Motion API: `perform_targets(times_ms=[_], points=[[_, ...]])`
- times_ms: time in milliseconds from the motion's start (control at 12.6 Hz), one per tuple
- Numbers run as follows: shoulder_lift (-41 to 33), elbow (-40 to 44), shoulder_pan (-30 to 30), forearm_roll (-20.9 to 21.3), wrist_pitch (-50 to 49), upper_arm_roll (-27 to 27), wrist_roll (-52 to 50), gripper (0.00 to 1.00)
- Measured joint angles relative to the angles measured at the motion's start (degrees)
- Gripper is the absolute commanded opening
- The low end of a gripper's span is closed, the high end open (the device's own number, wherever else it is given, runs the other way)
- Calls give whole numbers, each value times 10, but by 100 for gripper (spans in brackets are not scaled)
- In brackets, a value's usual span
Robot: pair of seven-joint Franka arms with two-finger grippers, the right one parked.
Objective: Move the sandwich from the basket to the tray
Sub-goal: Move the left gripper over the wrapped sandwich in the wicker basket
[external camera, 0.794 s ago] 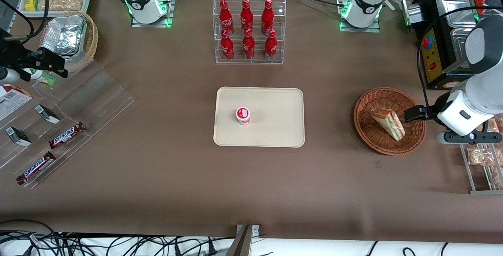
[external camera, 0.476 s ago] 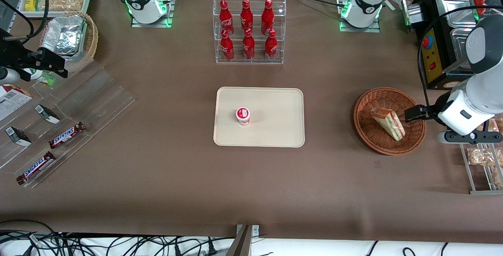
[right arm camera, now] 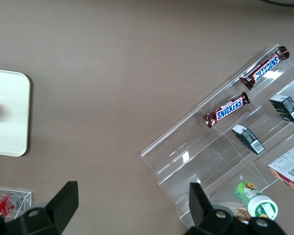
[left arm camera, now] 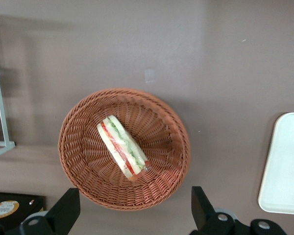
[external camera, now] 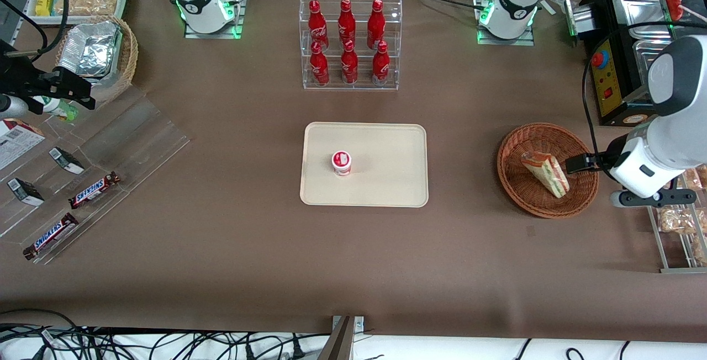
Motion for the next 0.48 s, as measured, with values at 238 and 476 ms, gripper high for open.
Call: perform_targets(times_ms=[238, 476], points=[[20, -17, 27, 0, 5, 3, -54, 100], [28, -66, 34, 0, 70, 1, -185, 100]])
